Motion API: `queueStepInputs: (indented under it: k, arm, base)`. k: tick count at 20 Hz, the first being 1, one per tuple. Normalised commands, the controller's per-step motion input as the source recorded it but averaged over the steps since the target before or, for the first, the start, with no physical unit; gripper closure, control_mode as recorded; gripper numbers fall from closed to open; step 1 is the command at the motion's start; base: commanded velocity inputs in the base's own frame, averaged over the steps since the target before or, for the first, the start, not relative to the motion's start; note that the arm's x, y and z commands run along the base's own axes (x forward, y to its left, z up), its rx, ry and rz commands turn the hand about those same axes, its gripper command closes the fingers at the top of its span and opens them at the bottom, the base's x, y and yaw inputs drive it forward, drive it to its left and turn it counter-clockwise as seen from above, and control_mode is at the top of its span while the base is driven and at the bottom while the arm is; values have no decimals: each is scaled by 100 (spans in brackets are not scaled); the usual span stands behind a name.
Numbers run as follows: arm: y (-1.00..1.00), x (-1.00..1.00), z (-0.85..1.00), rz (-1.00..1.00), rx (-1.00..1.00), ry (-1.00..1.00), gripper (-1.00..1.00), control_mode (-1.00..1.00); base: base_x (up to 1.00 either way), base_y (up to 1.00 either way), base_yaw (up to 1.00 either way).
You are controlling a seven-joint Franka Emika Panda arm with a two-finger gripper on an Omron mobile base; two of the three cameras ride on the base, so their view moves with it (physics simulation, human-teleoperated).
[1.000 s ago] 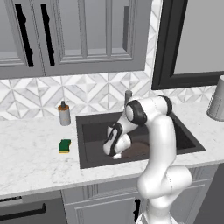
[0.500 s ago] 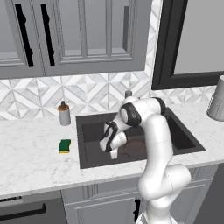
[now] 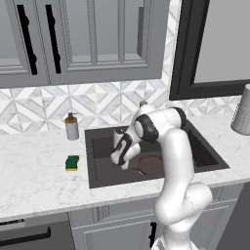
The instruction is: Pick the pan and sponge and place them into the sink. Then turn on the water.
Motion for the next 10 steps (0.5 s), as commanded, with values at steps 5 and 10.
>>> queueStepInputs:
  k: [5,10]
  arm:
    - [45,-55,97,0,-8,-13,-100,-100]
    - [24,-60,100,3,-8,-10,-100,-100]
  base:
    - [0,0,0]
    - [0,0,0]
